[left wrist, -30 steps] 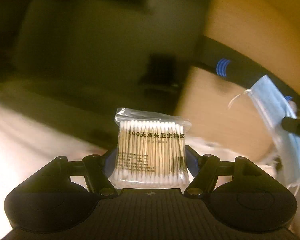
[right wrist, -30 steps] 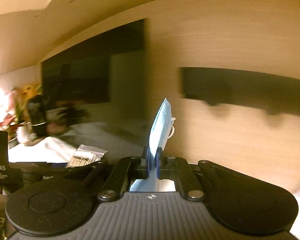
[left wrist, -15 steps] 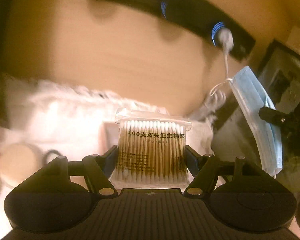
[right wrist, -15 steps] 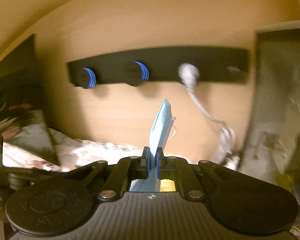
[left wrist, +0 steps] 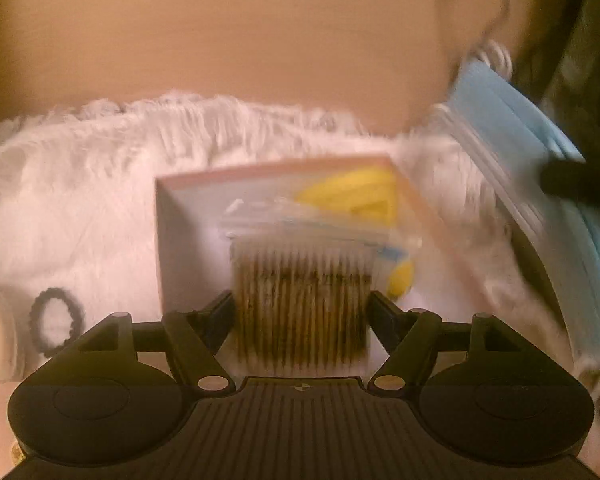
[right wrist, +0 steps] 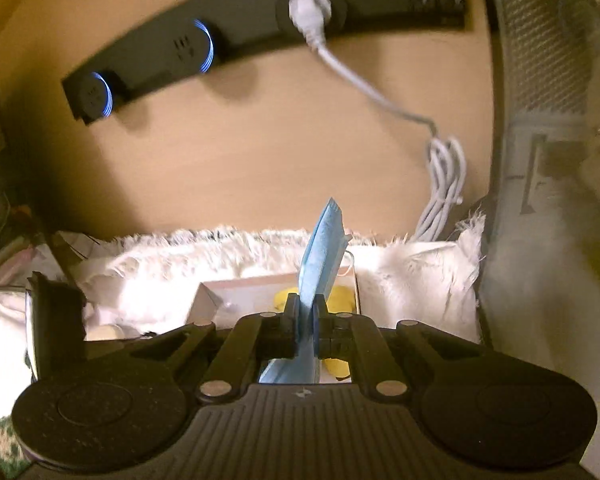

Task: Organize soft objects
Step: 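Grasp the blue mask with the right tool while the left tool carries swabs, drop both into the box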

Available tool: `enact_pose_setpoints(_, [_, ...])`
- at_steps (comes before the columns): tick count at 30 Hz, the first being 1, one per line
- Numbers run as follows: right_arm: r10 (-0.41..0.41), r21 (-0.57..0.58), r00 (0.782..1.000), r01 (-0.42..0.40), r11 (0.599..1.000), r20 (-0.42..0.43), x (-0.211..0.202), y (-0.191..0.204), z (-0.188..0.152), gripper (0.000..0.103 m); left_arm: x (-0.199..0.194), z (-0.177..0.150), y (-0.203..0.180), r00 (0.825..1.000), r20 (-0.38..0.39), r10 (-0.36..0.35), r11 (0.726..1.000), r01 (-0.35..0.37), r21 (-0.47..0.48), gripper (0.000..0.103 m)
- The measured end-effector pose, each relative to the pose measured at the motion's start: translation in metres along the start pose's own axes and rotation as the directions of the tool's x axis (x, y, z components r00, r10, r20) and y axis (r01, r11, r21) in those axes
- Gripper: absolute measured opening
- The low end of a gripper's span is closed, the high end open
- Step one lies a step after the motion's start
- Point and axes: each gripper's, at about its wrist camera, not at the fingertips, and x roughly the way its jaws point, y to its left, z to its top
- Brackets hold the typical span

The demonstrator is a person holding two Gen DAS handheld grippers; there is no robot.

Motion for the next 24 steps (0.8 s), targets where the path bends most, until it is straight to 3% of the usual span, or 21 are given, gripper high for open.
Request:
enact_pose_setpoints(5, [-0.028,-0.031,0.999,0.027,0.999,-0.029,0.027,0.001,-0.006,0.006,-0.034,0.0,0.022,0.986,0.146,-0.077,0.991,0.091,-0.094,0.075])
enact_pose_setpoints(13, [0.012,-0.05,0.997,-0.016,0.999,-0.079,0.059,0.007,-0.024,0.006,-0.076,0.004,0.052,0.946,0.257,-0.199,0.952,0.248,-0.178,0.075])
enact_pose_setpoints(21, [-0.037,-0.26,0.981,-0.015,0.965,-0.192,0.111,0.037,-0.059,0.006,-0.107,-0.024,0.047,0.938,0.298,-0.179,0.954,0.24,-0.182,0.075])
enact_pose_setpoints(24, [0.007,-0.193,0.966,-0.059,0.979,-0.258,0.117,0.033,-0.053,0.006,-0.124,-0.044,0.047,0.929,0.316,-0.192,0.951,0.256,-0.175,0.075])
